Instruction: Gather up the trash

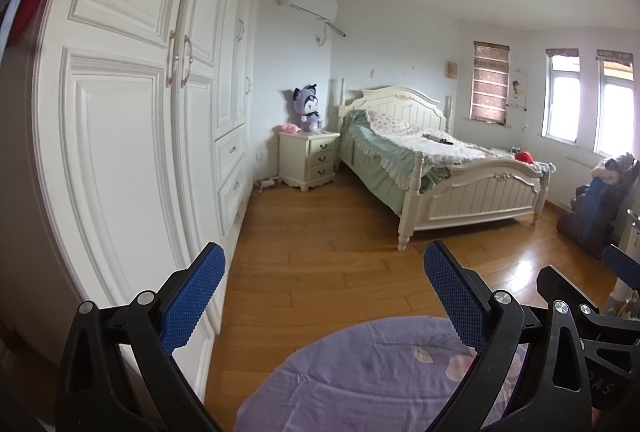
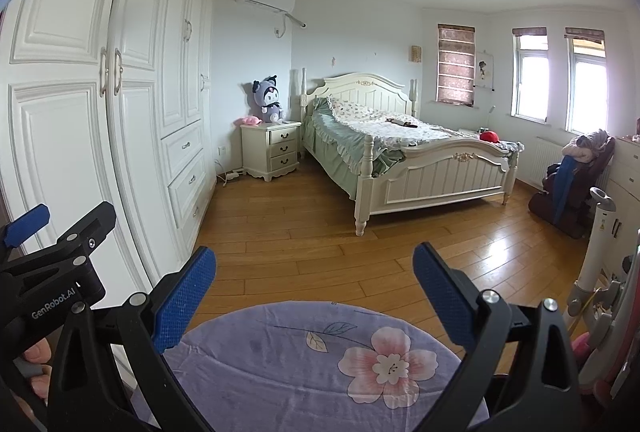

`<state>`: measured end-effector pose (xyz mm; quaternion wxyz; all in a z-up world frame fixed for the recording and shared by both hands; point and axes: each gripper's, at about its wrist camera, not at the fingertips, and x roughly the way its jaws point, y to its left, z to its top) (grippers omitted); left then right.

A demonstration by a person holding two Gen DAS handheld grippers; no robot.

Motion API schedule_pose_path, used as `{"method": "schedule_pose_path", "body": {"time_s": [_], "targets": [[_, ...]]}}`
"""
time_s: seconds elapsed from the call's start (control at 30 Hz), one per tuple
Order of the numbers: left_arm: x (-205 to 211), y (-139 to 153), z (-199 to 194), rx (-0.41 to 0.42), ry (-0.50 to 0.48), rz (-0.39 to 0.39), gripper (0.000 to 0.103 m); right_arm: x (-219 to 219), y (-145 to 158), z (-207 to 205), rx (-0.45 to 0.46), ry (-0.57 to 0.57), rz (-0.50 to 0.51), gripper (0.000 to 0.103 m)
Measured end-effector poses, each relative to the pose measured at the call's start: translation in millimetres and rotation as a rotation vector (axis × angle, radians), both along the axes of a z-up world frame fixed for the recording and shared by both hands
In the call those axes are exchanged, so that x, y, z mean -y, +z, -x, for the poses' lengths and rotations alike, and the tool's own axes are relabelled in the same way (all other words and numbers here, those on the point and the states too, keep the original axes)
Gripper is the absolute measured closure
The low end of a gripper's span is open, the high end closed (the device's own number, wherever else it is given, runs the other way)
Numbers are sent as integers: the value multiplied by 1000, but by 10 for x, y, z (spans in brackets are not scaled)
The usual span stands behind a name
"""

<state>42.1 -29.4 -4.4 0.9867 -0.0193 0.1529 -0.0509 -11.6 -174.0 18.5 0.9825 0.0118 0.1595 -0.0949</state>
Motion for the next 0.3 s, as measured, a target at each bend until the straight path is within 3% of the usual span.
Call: {"method": "schedule_pose_path", "body": {"time_s": [0.3], "targets": [[2,-3,-52,-34,-2,30,5,47,2,30,13,-9,-11,5]]}}
